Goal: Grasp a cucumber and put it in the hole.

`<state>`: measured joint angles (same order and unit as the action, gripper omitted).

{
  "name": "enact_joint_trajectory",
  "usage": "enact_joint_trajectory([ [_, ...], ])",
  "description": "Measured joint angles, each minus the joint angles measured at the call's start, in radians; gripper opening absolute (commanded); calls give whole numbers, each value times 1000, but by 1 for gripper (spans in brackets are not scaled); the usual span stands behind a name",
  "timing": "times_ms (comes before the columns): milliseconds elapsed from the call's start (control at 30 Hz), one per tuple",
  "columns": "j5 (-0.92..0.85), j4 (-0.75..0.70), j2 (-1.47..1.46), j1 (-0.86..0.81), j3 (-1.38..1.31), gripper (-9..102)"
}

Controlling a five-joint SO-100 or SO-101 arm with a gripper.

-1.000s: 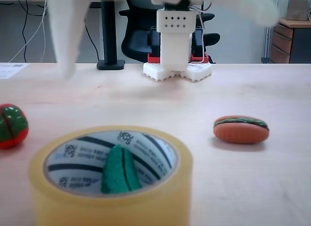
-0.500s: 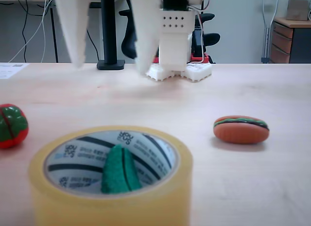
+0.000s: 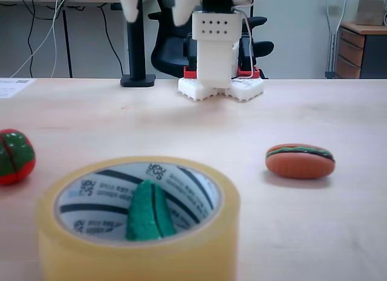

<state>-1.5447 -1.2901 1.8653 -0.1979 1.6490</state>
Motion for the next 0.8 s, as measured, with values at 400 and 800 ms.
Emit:
enact_joint_trajectory([
  [400, 0, 117, 440, 2, 606, 13],
  [800, 0, 166, 816, 2, 992, 13],
])
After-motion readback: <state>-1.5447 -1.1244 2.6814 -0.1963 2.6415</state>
